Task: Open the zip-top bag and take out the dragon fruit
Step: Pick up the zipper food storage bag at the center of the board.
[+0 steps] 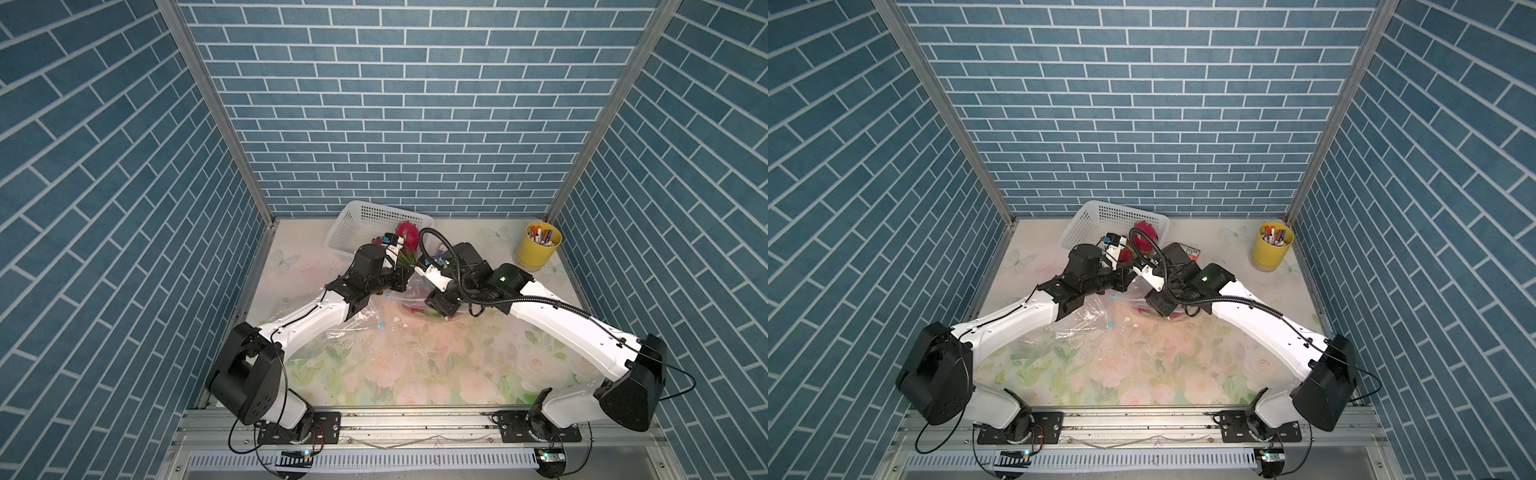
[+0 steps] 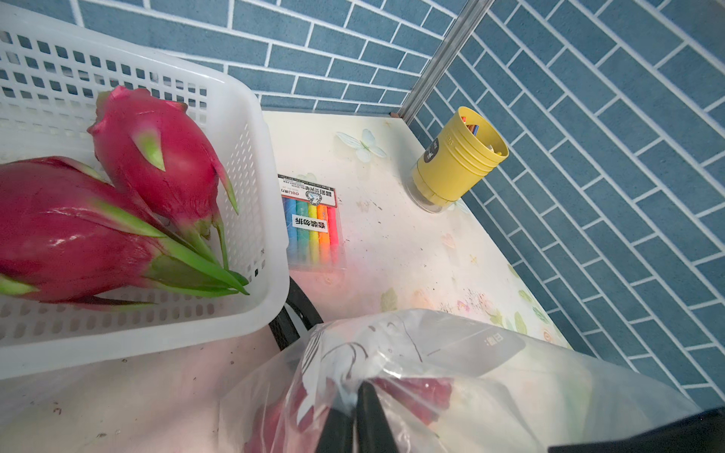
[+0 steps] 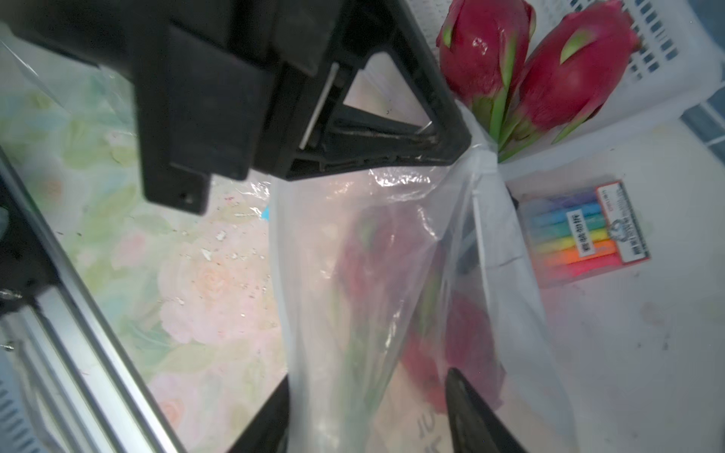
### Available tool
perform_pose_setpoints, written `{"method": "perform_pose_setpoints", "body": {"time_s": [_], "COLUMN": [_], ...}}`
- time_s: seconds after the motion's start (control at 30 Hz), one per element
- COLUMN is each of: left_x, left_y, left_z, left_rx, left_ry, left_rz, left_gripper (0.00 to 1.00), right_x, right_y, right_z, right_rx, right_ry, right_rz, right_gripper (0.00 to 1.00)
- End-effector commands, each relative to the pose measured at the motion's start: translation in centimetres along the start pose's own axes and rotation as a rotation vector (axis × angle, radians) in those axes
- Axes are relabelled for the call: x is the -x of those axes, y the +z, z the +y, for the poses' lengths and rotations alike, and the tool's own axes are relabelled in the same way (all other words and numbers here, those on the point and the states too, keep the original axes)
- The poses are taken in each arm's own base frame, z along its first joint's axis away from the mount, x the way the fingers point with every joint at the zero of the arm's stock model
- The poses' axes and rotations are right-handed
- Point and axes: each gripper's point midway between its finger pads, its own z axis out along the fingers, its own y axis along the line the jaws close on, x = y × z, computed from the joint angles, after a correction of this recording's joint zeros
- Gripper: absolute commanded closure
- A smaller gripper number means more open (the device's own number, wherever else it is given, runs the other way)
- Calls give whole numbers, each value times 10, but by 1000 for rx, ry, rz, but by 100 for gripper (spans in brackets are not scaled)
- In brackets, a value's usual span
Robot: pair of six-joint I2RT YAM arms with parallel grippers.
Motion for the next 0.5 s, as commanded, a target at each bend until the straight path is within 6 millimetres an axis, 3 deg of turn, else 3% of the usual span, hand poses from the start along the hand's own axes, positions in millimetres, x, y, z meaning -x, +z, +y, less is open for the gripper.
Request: {"method": "perform_pose_setpoints", "body": {"time_s": [0.0, 0.1, 0.2, 0.33, 0.47], "left_x": [15, 19, 24, 32, 42], "left_y": [-1, -5, -18, -53, -96], "left_z": [-5, -6, -1, 10, 21], "left_rx": [-25, -22, 4, 61, 108], "left_ry": [3, 6, 16, 23, 27], "left_rz": [-35, -47, -83, -222, -382], "left_gripper": [91, 72, 41, 13, 0], "right_x": [-8, -2, 9, 27, 38], "right_y": [14, 15, 8, -9, -26], "right_z": [-7, -7, -11, -15, -22], "right_rx": [-47, -43, -45, 6, 90], "right_ry": [-42, -19, 27, 121, 234], "right_rz": [35, 6, -51, -138, -206], "right_gripper": [72, 93, 100, 100, 99]}}
